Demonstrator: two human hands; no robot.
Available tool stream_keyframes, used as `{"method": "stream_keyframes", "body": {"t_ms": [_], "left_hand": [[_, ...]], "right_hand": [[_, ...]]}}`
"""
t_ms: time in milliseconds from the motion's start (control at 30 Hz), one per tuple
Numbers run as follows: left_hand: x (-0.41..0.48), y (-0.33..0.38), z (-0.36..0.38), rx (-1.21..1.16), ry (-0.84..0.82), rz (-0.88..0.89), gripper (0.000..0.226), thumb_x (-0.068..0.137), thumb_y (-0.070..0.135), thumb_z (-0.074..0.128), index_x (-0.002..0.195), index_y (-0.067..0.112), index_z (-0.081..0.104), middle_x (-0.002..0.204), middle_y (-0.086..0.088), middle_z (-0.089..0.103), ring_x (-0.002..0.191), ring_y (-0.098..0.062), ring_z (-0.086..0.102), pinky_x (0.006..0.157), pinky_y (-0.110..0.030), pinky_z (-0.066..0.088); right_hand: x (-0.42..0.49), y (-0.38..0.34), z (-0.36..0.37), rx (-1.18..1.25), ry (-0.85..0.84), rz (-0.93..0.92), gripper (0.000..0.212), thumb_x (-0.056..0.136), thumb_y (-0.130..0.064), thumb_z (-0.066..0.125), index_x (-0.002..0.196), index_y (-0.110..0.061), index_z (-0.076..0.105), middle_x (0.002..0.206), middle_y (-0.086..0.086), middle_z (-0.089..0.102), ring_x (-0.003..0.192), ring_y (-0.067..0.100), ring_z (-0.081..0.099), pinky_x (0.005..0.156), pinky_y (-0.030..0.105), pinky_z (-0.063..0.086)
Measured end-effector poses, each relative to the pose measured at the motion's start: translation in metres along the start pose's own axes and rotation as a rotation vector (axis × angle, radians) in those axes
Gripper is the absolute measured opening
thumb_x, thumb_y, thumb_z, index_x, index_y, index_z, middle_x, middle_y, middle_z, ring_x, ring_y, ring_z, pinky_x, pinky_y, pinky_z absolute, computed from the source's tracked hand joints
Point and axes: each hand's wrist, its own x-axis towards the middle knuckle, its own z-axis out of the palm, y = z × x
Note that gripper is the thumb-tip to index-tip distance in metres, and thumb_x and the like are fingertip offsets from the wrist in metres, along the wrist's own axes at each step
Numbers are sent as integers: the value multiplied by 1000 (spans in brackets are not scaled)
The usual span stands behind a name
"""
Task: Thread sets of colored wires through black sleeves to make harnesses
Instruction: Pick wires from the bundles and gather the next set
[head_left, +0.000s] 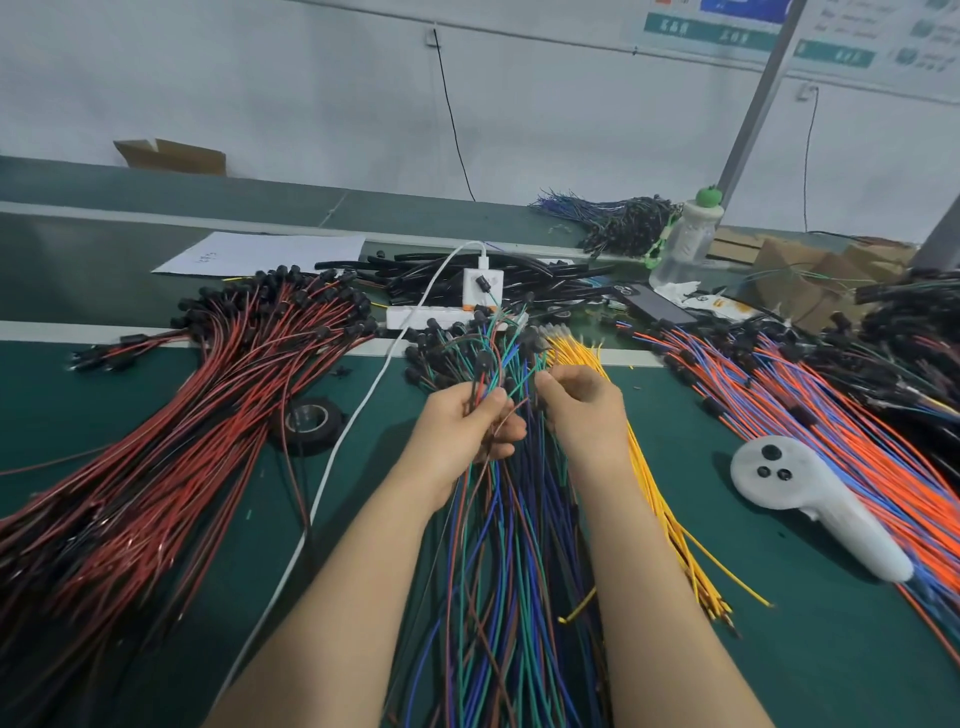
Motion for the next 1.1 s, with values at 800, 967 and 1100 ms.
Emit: {"method": "stream_keyframes", "body": {"t_ms": [800,967,1100], "left_hand": [[-4,4,7,307,-126,18,24,102,17,37,90,4,53,60,-4,66,37,-7,53,37,-16,40],[-7,11,-2,243,-205,-59,26,103,22,34,87,8,49,58,-4,68,45,-10,61,39,-18,45],[-2,12,-4,-7,-10,-23,26,103,22,35,87,9,52,82,-7,71,67,-12,70,54,-19,54]], "right_hand": [[6,7,-2,47,195,106,21,98,-15,46,89,-1,59,77,10,67,65,19,67,65,34,55],[13,8,-13,351,303,280,18,100,-12,42,87,-4,52,73,7,62,48,12,57,49,23,47],[5,7,-12,-61,55,248,23,90,-13,53,68,-12,61,62,2,57,53,14,47,54,25,38]]}}
